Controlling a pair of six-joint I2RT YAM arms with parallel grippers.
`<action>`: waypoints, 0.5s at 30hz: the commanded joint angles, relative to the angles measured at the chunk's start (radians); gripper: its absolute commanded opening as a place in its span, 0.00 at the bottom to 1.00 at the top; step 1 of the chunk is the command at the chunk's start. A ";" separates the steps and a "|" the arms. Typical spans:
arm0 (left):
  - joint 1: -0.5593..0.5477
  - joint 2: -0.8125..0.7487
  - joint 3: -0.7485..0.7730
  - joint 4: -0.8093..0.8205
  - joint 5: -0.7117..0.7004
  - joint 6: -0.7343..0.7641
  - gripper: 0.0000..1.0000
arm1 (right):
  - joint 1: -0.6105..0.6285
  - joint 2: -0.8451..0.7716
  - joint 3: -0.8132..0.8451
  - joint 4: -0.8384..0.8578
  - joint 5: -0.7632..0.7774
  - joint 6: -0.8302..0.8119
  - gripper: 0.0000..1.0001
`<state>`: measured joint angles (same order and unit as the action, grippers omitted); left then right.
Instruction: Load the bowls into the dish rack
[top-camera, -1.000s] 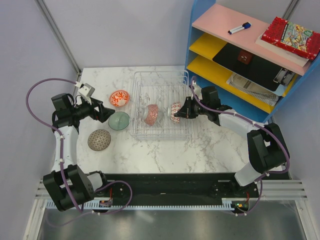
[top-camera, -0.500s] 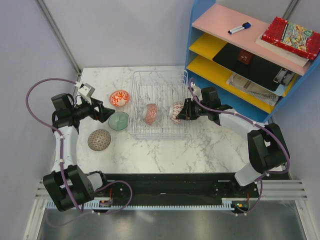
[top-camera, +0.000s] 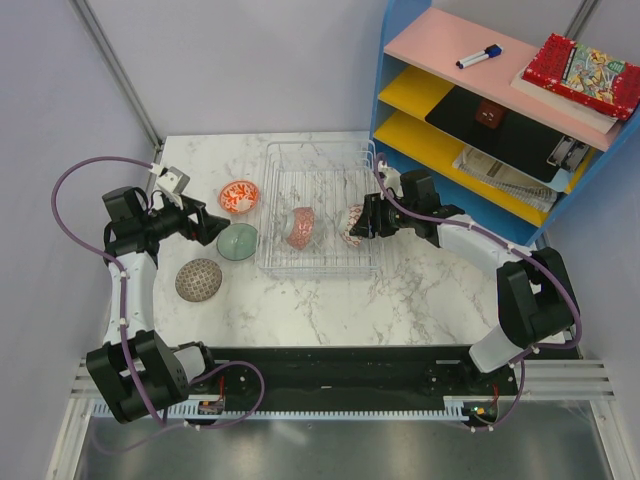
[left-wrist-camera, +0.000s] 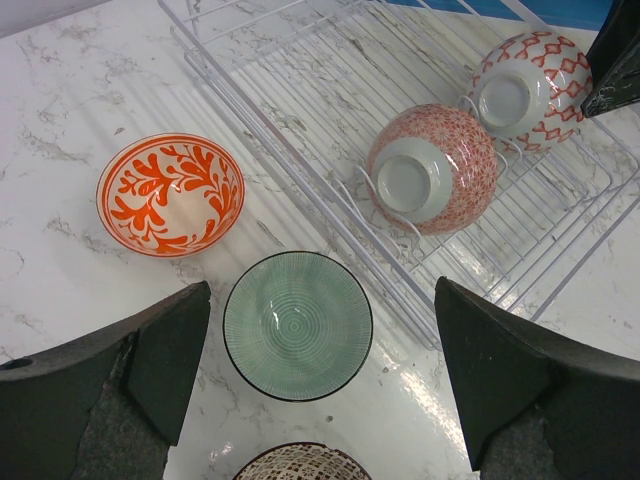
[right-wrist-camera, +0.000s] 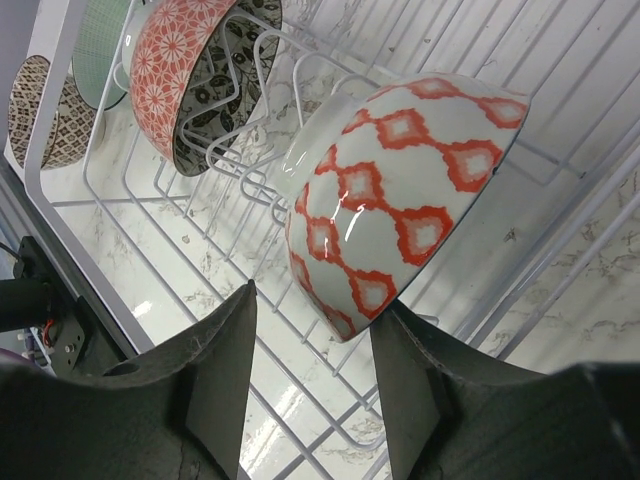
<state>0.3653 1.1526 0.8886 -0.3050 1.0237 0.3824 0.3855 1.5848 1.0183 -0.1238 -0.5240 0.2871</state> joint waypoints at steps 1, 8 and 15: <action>0.006 -0.022 0.013 0.012 0.023 0.001 1.00 | -0.010 0.012 0.002 -0.115 0.073 -0.063 0.56; 0.007 -0.021 0.010 0.012 0.021 0.001 1.00 | -0.010 -0.011 0.014 -0.178 0.088 -0.101 0.57; 0.007 -0.025 0.012 0.012 0.024 0.000 1.00 | 0.001 0.009 0.095 -0.303 0.179 -0.167 0.61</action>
<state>0.3653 1.1526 0.8886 -0.3050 1.0241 0.3824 0.3897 1.5753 1.0733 -0.2569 -0.4778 0.2031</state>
